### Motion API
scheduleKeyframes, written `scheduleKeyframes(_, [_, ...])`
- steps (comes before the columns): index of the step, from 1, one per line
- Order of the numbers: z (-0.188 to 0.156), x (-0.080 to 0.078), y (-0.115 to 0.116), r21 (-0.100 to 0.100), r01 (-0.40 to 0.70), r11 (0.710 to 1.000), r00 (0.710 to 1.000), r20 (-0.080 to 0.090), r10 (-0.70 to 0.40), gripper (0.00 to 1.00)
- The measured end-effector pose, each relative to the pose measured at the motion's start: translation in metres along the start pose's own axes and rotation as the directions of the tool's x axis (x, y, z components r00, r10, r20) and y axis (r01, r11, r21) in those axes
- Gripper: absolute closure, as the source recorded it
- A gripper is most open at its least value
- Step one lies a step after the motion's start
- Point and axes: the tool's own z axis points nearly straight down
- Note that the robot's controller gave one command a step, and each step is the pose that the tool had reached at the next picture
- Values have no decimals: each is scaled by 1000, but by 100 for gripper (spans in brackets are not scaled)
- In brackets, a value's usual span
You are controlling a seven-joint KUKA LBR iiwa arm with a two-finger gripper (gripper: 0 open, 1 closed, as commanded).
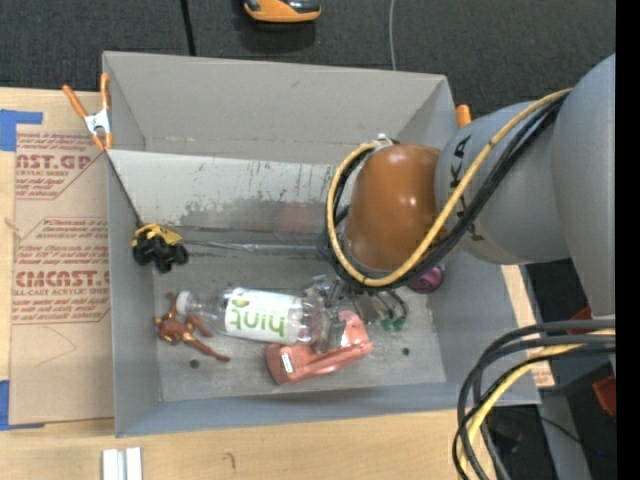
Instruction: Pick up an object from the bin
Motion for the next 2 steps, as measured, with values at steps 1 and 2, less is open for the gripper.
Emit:
scheduleKeyframes(1, [-22,-10,3,-4,-29,1000,1000,5,29,100])
scheduleKeyframes(2, [-154,20,34,-3,-3,1000,1000,6,3,100])
